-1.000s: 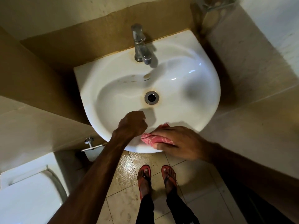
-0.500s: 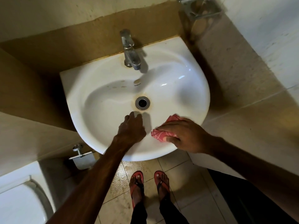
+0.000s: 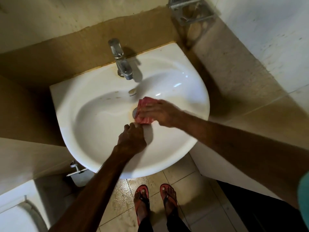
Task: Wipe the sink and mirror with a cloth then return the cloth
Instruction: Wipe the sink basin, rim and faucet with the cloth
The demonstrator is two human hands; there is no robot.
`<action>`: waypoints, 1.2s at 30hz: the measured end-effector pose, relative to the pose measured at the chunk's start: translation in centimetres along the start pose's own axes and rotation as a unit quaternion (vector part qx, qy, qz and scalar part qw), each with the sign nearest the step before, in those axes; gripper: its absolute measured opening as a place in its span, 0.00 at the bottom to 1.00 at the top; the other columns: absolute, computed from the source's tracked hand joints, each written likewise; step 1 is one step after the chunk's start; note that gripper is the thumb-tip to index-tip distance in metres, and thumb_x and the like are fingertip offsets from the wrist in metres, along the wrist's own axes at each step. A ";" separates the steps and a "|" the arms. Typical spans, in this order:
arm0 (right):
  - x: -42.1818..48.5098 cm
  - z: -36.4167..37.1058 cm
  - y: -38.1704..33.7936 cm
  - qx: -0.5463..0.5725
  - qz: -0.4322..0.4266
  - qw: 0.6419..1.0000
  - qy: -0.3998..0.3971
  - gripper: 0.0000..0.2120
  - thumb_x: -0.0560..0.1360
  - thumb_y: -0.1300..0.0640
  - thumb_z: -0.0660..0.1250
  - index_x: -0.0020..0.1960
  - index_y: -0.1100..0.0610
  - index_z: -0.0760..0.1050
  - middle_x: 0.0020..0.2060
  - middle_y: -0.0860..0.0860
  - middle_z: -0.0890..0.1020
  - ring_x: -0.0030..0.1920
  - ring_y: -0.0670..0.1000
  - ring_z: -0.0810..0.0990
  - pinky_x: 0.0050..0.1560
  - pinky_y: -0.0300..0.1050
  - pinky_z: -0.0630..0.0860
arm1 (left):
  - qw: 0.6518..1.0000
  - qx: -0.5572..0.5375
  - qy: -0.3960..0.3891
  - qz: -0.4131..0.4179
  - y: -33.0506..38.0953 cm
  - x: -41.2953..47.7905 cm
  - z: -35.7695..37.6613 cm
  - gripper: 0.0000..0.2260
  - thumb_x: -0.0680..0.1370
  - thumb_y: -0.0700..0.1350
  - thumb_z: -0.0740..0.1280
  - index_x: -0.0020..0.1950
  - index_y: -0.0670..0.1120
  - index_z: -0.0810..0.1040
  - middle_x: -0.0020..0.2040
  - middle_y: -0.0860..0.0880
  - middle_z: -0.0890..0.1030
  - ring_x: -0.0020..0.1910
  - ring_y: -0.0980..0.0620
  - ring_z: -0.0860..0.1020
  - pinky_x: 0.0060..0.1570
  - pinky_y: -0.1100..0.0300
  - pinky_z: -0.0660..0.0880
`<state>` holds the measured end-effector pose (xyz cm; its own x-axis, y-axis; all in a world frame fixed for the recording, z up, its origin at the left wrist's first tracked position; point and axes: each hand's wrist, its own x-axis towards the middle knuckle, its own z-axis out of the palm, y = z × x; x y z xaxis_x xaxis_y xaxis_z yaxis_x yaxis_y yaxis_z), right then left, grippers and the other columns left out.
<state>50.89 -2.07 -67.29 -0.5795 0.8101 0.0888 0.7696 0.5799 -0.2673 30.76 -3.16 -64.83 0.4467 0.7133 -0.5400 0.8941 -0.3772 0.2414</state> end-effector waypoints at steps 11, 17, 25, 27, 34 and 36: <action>-10.9 -5.9 -5.2 -0.104 0.221 0.967 0.073 0.13 0.79 0.51 0.60 0.51 0.48 0.83 0.57 0.48 0.84 0.69 0.56 0.78 0.66 0.62 0.68 | 0.999 0.043 -0.016 -0.016 0.8 -0.9 0.1 0.22 0.76 0.43 0.64 0.70 0.43 0.67 0.67 0.42 0.68 0.65 0.40 0.69 0.57 0.48 0.75; -8.6 -3.2 -19.0 0.130 0.184 0.973 0.043 0.17 0.84 0.42 0.57 0.66 0.43 0.80 0.65 0.42 0.79 0.70 0.47 0.72 0.73 0.55 0.64 | 0.999 0.016 -0.045 0.005 0.2 -0.8 -0.8 0.26 0.74 0.54 0.68 0.70 0.45 0.71 0.68 0.43 0.71 0.66 0.38 0.72 0.63 0.45 0.75; -16.2 -2.0 -14.7 0.002 0.143 0.986 0.086 0.18 0.84 0.48 0.65 0.73 0.46 0.76 0.77 0.47 0.71 0.81 0.55 0.64 0.79 0.69 0.58 | 0.995 -0.008 -0.100 0.012 -0.2 -2.2 -1.3 0.26 0.76 0.40 0.65 0.75 0.49 0.70 0.76 0.45 0.68 0.70 0.42 0.72 0.69 0.54 0.71; -17.5 -2.5 -12.3 0.003 0.204 0.969 0.140 0.19 0.85 0.50 0.61 0.74 0.52 0.76 0.78 0.52 0.71 0.82 0.57 0.63 0.78 0.70 0.60 | 0.995 0.003 -0.100 0.024 0.4 -2.5 -1.0 0.25 0.77 0.42 0.64 0.75 0.48 0.70 0.74 0.45 0.71 0.69 0.42 0.73 0.68 0.54 0.71; -12.2 -5.1 -1.6 -0.009 0.342 0.918 0.200 0.18 0.85 0.50 0.61 0.71 0.55 0.76 0.83 0.57 0.59 0.84 0.61 0.55 0.81 0.63 0.60 | 0.990 0.009 -0.136 0.030 1.5 -2.2 -1.6 0.23 0.79 0.41 0.62 0.74 0.50 0.72 0.75 0.47 0.70 0.72 0.45 0.71 0.69 0.57 0.68; -9.2 -6.1 1.9 -0.076 0.378 0.914 0.126 0.27 0.83 0.45 0.57 0.80 0.50 0.65 0.84 0.58 0.57 0.84 0.62 0.55 0.81 0.63 0.57 | 0.990 0.011 -0.140 0.030 1.8 -2.1 -2.1 0.21 0.81 0.41 0.59 0.74 0.51 0.72 0.77 0.47 0.68 0.74 0.44 0.69 0.72 0.55 0.67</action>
<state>59.31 -7.93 -62.74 0.1990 0.9675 0.1558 0.9639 -0.1646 -0.2093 31.46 -4.07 -61.54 0.4702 0.4992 -0.7278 0.8638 -0.4295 0.2635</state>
